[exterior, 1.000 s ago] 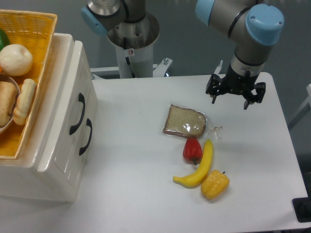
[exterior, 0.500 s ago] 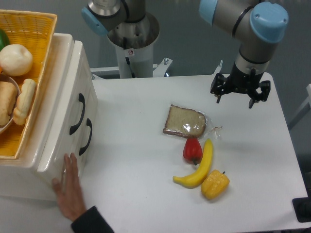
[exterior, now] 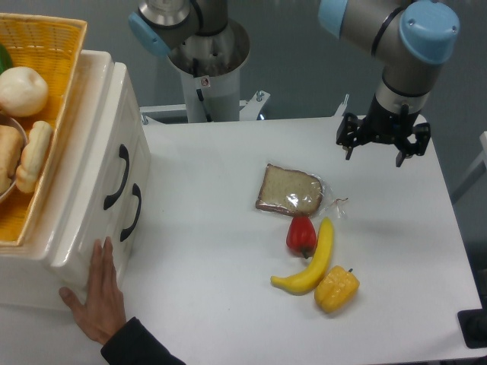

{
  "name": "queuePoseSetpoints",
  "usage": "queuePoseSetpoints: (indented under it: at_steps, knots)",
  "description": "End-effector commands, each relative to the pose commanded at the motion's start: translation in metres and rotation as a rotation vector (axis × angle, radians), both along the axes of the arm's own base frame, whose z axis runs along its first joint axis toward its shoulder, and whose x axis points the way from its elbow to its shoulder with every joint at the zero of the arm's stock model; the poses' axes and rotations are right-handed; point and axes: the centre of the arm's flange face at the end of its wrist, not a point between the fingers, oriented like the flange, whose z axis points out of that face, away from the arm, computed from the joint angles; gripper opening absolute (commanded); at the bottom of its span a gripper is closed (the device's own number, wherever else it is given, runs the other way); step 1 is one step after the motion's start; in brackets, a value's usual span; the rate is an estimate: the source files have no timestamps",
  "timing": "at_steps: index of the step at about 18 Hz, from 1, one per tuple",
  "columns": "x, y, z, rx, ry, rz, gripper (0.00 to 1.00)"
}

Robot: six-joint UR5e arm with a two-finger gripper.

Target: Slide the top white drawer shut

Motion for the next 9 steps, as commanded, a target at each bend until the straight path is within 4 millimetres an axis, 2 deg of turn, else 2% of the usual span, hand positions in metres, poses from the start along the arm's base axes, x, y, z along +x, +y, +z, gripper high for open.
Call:
queuePoseSetpoints:
  at_steps: [9]
  knots:
    - [-0.0037,-0.0034,-0.0036,0.0,-0.006,0.008,1.0]
